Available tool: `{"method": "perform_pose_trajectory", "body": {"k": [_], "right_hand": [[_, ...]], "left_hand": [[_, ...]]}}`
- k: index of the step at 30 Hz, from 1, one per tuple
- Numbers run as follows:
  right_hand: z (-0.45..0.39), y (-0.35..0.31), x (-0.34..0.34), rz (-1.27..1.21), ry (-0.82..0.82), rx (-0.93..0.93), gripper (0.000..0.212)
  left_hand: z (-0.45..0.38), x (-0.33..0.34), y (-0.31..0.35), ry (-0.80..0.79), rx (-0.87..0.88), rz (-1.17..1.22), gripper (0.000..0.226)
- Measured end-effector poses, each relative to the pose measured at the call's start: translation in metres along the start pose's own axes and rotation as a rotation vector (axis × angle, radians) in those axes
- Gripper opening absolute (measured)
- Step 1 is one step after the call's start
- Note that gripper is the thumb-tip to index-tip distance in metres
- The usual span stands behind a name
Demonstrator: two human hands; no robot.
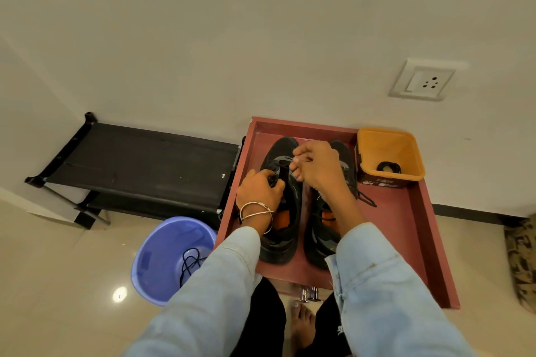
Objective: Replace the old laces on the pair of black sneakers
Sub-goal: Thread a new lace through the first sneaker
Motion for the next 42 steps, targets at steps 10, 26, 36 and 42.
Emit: {"method": "perform_pose_trajectory", "body": {"k": [10,26,36,42], "right_hand": [[-0.024,0.027,0.04,0.185,0.144,0.001,0.014],[-0.055,0.07,0.068,0.091,0.25,0.314,0.013],[-0.048,0.077,0.073,-0.105,0.239,0.376,0.04],[-0.048,0.074,0.074,-0.078,0.203,0.346,0.046]], "left_hand": [[-0.004,-0.011,-0.006,-0.014,0.015,0.129,0.034],[-0.005,-0.015,-0.006,-0.068,0.003,0.205,0.031],[-0.022,-0.015,-0.017,-0.202,0.082,0.173,0.029],[-0.034,-0.018,-0.01,-0.133,0.084,0.081,0.012]]}}
Point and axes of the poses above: each hand's wrist, its own z-axis away from the middle knuckle, its own x-axis out of the palm, y = z × x, the point moved 7 cm from there along -z, towards the middle knuckle, and after that the axes turned 8 degrees about -y, right-handed, at the moved point
